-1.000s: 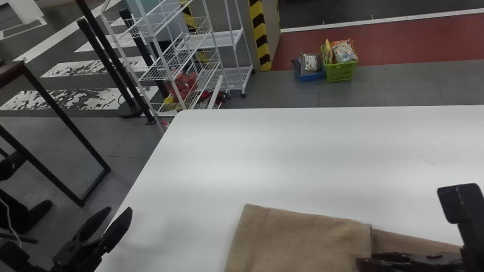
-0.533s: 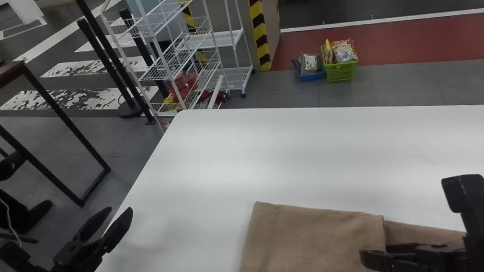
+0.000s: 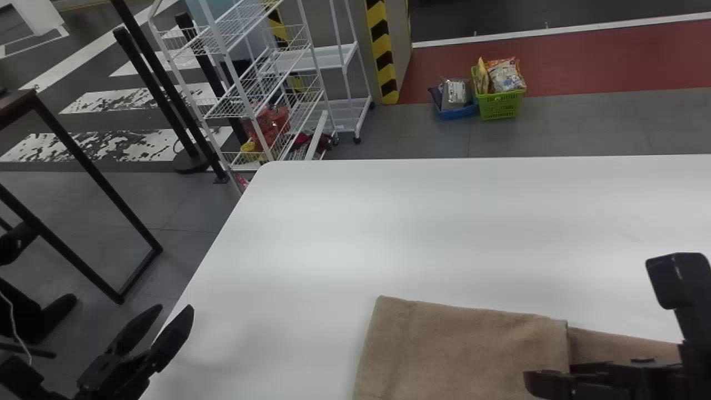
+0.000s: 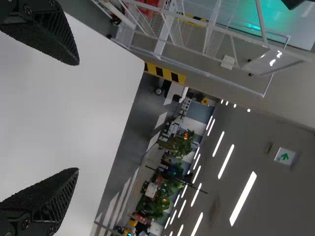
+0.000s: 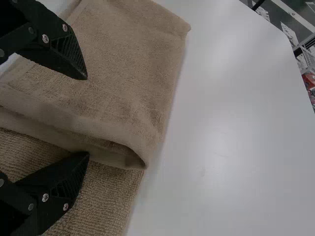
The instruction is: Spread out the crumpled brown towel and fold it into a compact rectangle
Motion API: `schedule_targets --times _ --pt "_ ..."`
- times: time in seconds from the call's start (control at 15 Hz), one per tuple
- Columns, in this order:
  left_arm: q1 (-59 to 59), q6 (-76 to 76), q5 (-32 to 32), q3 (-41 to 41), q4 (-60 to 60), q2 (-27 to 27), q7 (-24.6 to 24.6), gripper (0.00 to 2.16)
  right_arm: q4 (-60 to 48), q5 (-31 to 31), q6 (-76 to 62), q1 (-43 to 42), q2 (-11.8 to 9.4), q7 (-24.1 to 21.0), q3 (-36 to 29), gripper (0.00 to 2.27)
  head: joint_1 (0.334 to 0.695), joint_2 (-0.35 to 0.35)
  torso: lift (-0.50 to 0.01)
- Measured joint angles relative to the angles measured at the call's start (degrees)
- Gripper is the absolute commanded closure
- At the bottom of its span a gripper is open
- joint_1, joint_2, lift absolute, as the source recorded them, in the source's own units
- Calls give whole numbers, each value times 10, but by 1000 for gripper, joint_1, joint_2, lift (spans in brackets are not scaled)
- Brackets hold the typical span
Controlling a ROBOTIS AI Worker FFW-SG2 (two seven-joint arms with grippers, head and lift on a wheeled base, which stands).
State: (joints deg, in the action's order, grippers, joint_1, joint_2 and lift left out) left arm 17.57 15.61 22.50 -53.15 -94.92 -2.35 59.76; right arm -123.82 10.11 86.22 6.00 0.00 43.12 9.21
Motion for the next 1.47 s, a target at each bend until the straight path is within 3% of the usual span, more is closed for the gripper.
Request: schedule_targets --times 0.87,1.0,1.07,1.2,1.4,1.47 --pt "0 -1 1 1 1 -1 2 33 15 -26 -9 -15 0 -23 5 326 695 350 -127" --pt "0 0 2 1 1 -1 3 36 16 -26 -9 -15 0 -23 8 532 695 350 -127" --pt "0 0 2 1 1 -1 4 36 16 -27 -9 -16 0 -23 9 532 695 350 -127" --pt "0 0 3 1 1 -1 5 36 16 -27 -8 -18 0 -23 10 815 695 350 -127" --pt "0 0 3 1 1 -1 6 36 18 -24 -8 -21 0 -23 11 863 695 350 -127" --pt "0 0 4 1 1 -1 5 36 18 -24 -8 -21 0 -23 10 1139 695 350 -127"
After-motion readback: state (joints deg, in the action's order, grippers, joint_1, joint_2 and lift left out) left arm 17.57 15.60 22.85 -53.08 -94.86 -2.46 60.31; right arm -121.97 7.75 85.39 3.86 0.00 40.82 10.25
